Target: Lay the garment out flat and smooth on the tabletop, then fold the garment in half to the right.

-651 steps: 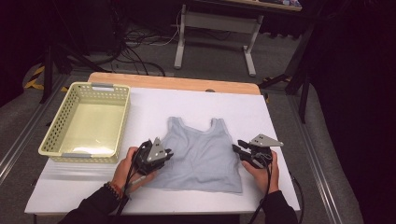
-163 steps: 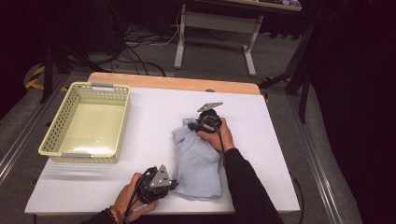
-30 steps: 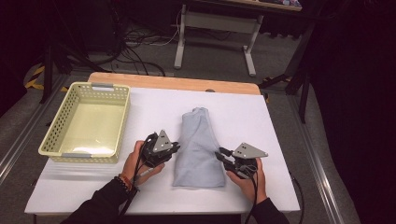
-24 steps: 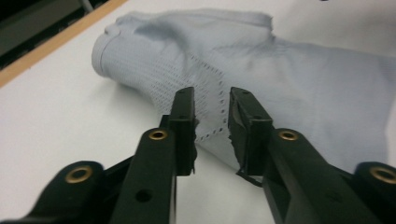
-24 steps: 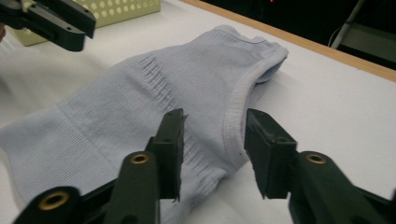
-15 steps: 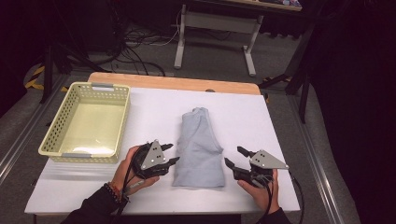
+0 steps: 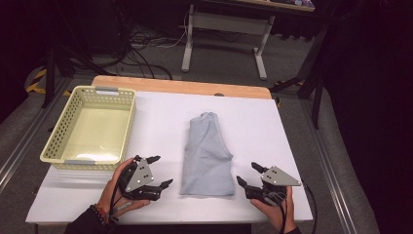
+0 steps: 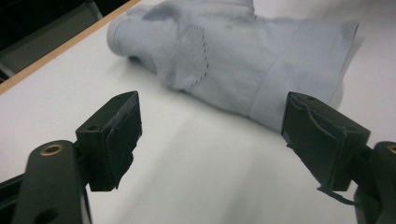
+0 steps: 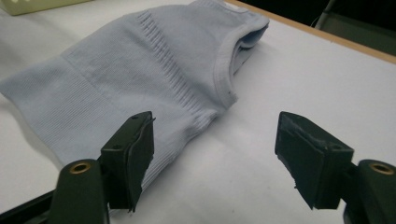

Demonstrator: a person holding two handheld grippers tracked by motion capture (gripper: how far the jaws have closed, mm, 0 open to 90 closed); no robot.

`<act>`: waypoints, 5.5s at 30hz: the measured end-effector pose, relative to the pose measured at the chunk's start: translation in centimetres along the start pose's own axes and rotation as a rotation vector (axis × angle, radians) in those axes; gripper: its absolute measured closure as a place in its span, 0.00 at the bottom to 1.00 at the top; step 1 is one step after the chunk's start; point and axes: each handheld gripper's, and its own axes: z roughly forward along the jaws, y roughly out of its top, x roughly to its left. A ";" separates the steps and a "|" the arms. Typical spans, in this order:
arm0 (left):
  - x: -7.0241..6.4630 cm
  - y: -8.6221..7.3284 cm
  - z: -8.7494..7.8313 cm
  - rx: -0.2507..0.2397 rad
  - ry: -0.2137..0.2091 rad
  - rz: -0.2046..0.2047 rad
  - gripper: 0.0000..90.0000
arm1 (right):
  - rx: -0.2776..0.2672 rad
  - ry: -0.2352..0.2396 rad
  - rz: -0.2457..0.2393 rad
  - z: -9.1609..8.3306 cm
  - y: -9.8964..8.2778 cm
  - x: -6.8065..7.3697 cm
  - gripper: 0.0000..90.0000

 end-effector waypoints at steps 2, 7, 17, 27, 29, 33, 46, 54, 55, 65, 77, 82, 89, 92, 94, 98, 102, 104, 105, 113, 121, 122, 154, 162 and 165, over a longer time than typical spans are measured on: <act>0.0 -0.6 -0.4 0.011 0.002 -0.024 0.21 | 0.011 0.005 0.003 0.1 -0.2 0.1 0.32; -0.3 -1.8 -1.4 0.037 0.009 -0.041 0.19 | 0.048 0.036 0.011 0.6 -0.4 0.6 0.28; -0.8 -2.1 -2.2 0.047 0.039 -0.043 0.18 | 0.144 0.133 0.077 2.9 -0.4 1.4 0.22; -0.9 -1.5 -1.7 0.039 0.040 -0.034 0.18 | 0.246 0.186 0.072 5.4 0.2 2.4 0.19; -0.9 -1.2 -1.4 0.035 0.043 -0.035 0.17 | 0.274 0.196 0.083 5.8 0.3 2.3 0.17; -0.7 0.3 -0.4 0.025 0.033 -0.080 0.17 | 0.294 0.201 0.103 6.3 0.4 2.2 0.15; 0.8 6.6 9.3 0.100 -0.004 -0.228 0.13 | 0.276 0.221 0.068 6.3 0.7 3.4 0.35; 2.6 4.1 13.9 0.283 -0.060 -0.428 0.09 | 0.256 0.261 0.064 6.1 0.5 3.5 0.50; 2.7 3.8 14.0 0.290 -0.087 -0.457 0.09 | 0.255 0.265 0.065 6.1 0.5 3.4 0.51; 2.1 3.6 13.5 0.252 -0.180 -0.434 0.53 | 0.242 0.319 0.080 6.0 0.5 3.6 0.75; 1.7 3.7 12.7 0.187 -0.207 -0.376 0.78 | 0.197 0.294 0.038 5.6 0.4 4.0 0.84; 1.6 3.9 12.4 0.176 -0.203 -0.367 0.79 | 0.182 0.286 0.023 5.5 0.4 4.1 0.85; 1.5 4.2 11.8 0.160 -0.196 -0.343 0.79 | 0.156 0.284 0.004 5.2 0.5 4.4 0.85; 1.4 4.4 11.6 0.156 -0.189 -0.330 0.79 | 0.147 0.279 -0.003 5.1 0.5 4.5 0.85; 1.4 4.5 11.5 0.154 -0.185 -0.318 0.79 | 0.140 0.275 -0.006 5.0 0.6 4.6 0.85; 1.3 4.9 11.1 0.147 -0.173 -0.299 0.79 | 0.129 0.272 -0.013 4.9 0.7 4.8 0.85; 1.3 5.0 10.9 0.141 -0.175 -0.299 0.79 | 0.120 0.270 -0.019 4.8 0.8 4.8 0.85; 1.3 5.0 10.9 0.140 -0.175 -0.297 0.79 | 0.117 0.269 -0.021 4.7 0.8 4.8 0.85; 1.3 5.0 10.8 0.139 -0.175 -0.293 0.79 | 0.115 0.269 -0.022 4.7 0.8 4.9 0.85; 1.9 5.3 10.1 0.123 -0.165 -0.286 0.79 | 0.093 0.265 -0.024 4.7 1.4 5.0 0.85; 2.7 5.5 9.3 0.109 -0.140 -0.287 0.79 | 0.071 0.260 -0.048 5.4 2.4 5.5 0.85; 2.9 5.5 9.1 0.107 -0.136 -0.289 0.79 | 0.069 0.260 -0.050 5.5 2.5 5.5 0.85; 4.9 5.5 5.8 0.062 -0.084 -0.303 0.79 | -0.006 0.279 -0.084 6.8 5.0 6.7 0.85; 5.1 4.8 4.6 0.061 -0.050 -0.307 0.79 | -0.014 0.309 -0.103 7.6 5.6 7.3 0.85; 5.2 4.5 3.9 0.064 -0.027 -0.312 0.79 | -0.016 0.325 -0.120 8.1 5.9 7.7 0.85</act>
